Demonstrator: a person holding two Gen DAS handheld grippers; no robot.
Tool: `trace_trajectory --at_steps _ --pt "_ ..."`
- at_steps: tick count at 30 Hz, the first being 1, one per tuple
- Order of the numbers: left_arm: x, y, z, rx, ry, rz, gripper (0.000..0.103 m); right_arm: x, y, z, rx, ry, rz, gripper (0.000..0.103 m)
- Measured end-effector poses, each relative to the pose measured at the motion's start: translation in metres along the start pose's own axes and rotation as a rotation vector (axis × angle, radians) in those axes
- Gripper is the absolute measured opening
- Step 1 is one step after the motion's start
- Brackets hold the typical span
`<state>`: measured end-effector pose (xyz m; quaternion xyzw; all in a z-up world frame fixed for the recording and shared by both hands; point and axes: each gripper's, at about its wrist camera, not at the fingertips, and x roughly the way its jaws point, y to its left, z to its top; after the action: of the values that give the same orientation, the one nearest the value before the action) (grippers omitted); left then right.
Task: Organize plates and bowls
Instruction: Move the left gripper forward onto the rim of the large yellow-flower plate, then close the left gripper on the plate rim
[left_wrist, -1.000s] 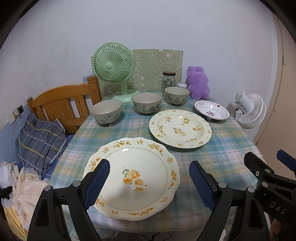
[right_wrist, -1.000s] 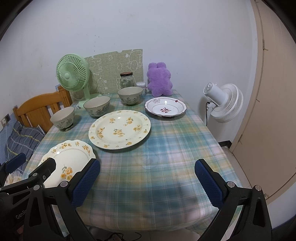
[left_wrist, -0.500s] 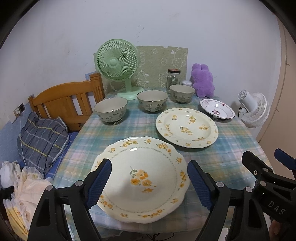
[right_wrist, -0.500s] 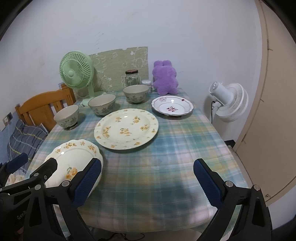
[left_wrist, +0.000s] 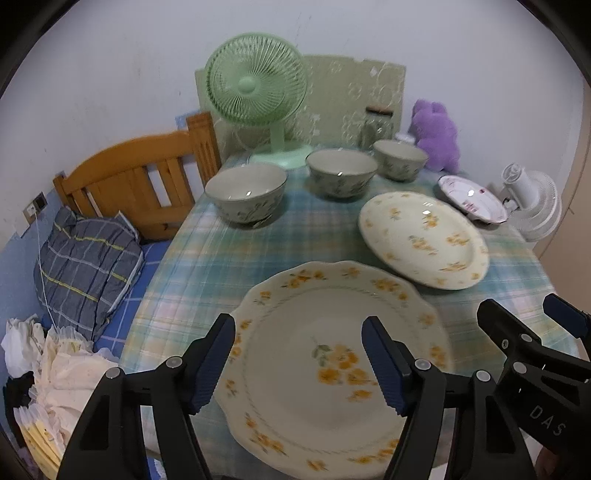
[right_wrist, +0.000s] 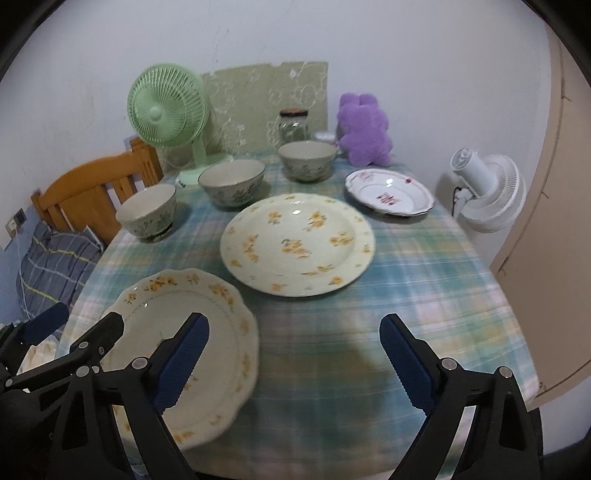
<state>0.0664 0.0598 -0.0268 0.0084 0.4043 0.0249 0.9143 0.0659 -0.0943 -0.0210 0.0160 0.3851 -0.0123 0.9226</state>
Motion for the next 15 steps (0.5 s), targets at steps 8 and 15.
trace_trajectory --at_steps 8,15 --pt "0.042 0.025 0.002 0.025 0.102 0.005 0.072 0.038 0.034 0.002 -0.015 0.098 0.004 0.093" --pt "0.073 0.031 -0.004 0.039 0.194 -0.005 0.072 0.067 0.05 -0.005 -0.022 0.186 -0.005 0.09"
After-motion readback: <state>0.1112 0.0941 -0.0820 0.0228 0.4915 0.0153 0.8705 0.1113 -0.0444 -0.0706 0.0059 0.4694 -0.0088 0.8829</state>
